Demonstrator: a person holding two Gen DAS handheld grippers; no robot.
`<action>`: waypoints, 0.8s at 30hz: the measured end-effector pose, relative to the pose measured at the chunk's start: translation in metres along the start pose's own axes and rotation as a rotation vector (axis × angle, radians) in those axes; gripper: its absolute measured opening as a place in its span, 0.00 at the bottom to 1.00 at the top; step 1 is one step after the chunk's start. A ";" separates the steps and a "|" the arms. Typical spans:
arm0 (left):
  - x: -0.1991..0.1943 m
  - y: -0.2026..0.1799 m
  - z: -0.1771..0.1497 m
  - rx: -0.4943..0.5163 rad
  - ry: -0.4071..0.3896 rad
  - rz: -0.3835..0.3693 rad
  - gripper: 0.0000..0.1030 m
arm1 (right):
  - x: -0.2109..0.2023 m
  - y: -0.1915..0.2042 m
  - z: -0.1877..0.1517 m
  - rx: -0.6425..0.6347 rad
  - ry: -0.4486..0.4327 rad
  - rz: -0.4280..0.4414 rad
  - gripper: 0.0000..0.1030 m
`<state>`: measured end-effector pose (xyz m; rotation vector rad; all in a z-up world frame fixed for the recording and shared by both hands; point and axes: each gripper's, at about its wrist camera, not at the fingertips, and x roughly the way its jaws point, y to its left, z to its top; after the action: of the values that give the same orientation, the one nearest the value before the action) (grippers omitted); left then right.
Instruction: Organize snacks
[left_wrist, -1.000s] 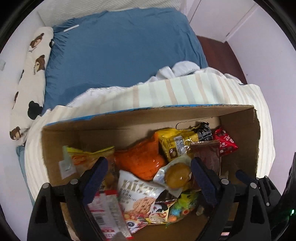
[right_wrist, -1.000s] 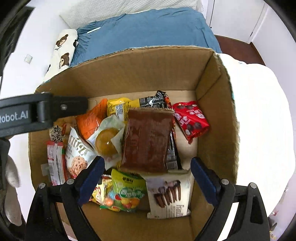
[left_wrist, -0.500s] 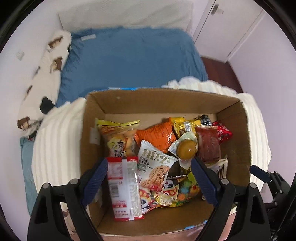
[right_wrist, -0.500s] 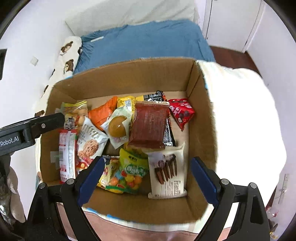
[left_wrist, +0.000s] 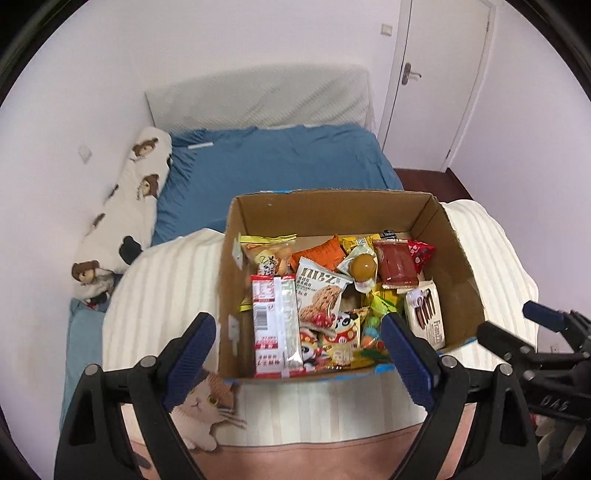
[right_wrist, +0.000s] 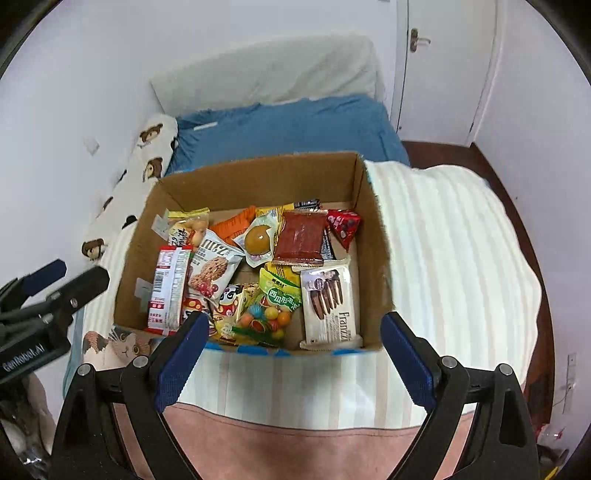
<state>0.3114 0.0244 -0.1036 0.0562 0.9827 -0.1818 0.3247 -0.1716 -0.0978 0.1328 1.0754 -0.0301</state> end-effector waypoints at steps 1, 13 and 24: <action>-0.008 -0.001 -0.005 0.002 -0.016 0.000 0.89 | -0.008 -0.001 -0.004 0.000 -0.016 0.003 0.93; -0.109 -0.016 -0.062 0.028 -0.197 0.025 0.89 | -0.116 0.005 -0.071 -0.016 -0.189 0.042 0.93; -0.169 -0.005 -0.103 -0.037 -0.255 0.035 0.89 | -0.192 0.015 -0.122 -0.058 -0.287 0.050 0.93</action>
<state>0.1348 0.0545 -0.0204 0.0161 0.7305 -0.1345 0.1281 -0.1499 0.0154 0.0993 0.7855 0.0266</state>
